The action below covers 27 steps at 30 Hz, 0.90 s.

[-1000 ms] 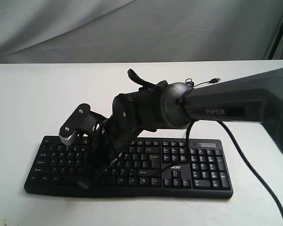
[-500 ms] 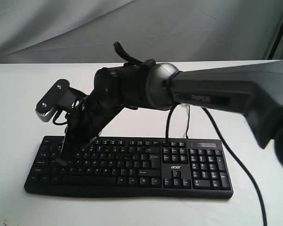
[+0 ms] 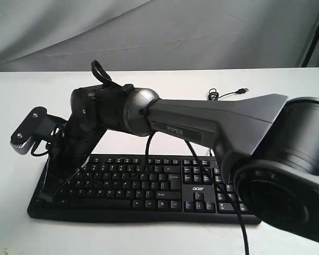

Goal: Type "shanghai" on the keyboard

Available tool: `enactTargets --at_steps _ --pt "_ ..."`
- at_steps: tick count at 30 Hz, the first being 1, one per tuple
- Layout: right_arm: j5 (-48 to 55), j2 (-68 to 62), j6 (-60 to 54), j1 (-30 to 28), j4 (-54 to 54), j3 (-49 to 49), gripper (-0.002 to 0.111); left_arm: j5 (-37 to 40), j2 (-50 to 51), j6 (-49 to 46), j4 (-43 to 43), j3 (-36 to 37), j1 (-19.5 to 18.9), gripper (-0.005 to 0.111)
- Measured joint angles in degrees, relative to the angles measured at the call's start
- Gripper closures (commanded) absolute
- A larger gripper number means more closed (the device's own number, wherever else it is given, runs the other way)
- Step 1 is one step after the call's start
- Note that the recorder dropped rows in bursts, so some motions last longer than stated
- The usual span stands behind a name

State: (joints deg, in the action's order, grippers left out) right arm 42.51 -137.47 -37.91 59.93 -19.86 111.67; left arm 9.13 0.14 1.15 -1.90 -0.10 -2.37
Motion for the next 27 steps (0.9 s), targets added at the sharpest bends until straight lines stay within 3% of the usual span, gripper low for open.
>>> enactTargets --at_steps 27 --pt "-1.9 -1.2 -3.2 0.0 -2.5 0.1 0.108 0.0 0.0 0.0 0.0 0.0 0.0 0.107"
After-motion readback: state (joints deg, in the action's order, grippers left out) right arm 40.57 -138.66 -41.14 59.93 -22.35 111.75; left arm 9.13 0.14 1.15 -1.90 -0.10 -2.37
